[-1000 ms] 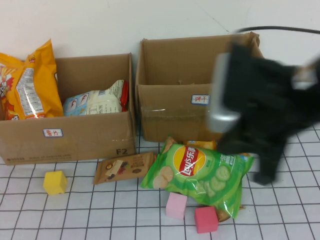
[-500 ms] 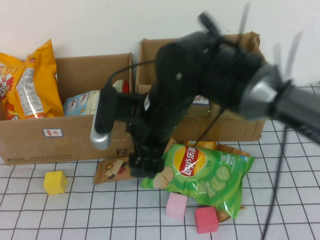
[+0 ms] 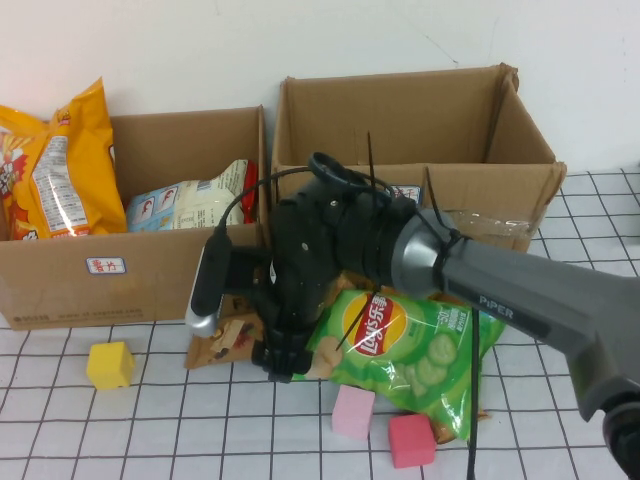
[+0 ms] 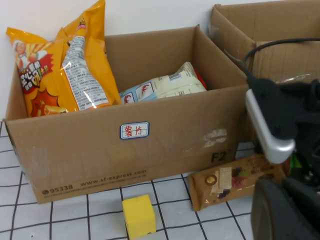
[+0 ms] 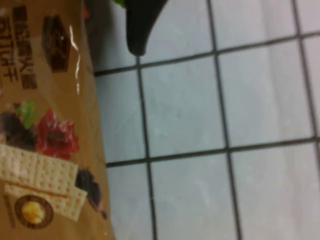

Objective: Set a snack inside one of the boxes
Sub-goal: Pick up the biscuit

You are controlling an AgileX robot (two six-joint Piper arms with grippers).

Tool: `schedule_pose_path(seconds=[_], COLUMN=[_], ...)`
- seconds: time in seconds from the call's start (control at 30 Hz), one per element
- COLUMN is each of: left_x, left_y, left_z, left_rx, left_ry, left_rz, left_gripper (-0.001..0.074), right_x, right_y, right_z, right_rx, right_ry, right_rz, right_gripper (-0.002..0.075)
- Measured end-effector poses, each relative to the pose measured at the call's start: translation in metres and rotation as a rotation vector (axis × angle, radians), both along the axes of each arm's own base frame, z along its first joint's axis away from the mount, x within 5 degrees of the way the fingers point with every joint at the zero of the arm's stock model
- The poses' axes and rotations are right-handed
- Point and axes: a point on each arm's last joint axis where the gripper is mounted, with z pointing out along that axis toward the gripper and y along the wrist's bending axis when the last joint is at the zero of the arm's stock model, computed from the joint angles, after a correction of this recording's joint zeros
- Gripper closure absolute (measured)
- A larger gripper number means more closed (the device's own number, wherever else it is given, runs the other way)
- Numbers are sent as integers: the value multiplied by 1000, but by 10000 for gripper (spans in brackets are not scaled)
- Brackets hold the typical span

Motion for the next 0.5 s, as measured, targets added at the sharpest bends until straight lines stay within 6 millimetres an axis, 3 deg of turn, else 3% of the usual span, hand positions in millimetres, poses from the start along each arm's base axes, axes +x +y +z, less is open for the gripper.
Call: schedule_pose_path(seconds=[0.37,0.4,0.5], left_x=[-1,-1,-2], left_y=[-3,-3,-4], left_z=[0,0,-1], left_rx=[0,0,2], left_ry=[0,0,12], left_rz=[-47,-47,-56], left_gripper=[736,736,736], right_x=[8,8,8], right_y=[4,4,5], right_z=[-10,-10,-9], right_rx=[26,26,28], right_ry=[-49,-49,-51], right_rz=[-45,-45,-45], right_gripper=[112,135,321])
